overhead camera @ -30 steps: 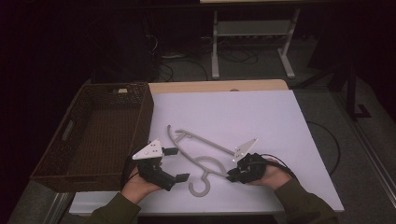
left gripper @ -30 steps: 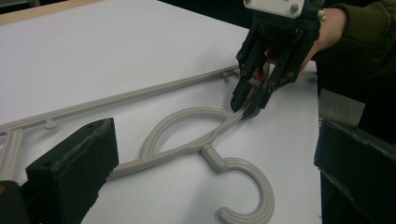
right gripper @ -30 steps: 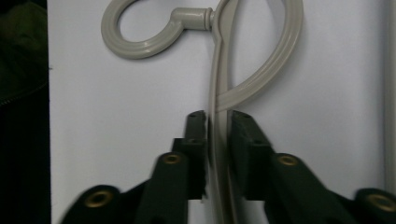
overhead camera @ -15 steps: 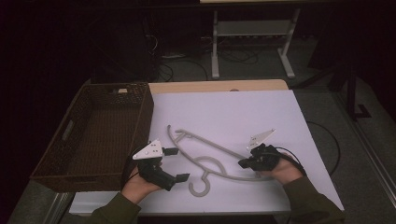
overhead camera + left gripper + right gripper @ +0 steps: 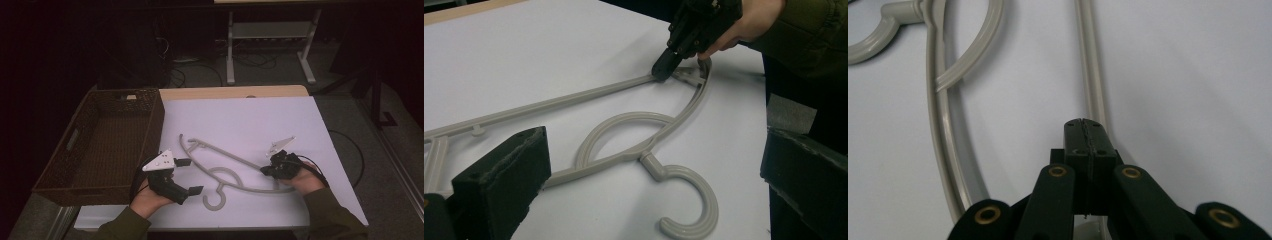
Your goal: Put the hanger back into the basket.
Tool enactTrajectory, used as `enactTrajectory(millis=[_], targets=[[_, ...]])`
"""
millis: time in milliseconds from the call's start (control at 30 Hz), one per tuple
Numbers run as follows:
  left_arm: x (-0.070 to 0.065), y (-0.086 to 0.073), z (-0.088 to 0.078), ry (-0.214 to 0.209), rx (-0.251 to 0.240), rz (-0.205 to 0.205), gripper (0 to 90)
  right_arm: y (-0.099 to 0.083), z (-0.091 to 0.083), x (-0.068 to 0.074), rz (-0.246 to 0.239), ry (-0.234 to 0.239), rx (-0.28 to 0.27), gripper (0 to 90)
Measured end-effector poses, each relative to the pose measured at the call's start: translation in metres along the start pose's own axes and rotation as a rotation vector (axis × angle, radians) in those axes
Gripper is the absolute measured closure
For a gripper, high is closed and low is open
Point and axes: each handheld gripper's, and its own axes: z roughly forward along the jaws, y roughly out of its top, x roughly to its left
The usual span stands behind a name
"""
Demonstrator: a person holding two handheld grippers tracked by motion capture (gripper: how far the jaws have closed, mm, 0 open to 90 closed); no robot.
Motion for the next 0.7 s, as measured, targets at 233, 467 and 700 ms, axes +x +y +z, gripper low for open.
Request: enactTrajectory(millis=[233,467,700], targets=[[0.0,0.0,0.001,-0.002,0.003,0.004,0.0,0.006,0.004,-0.012,0.015,-0.073,0.006,89.7],[0.0,0.0,0.002,-0.004,0.005,0.003,0.0,0.014,0.01,-0.034,0.038,-0.152,0.003,89.7],[0.0,-0.001,0.003,-0.007,0.004,-0.002,0.0,0.024,0.018,-0.06,0.08,-0.214,-0.005,89.7]])
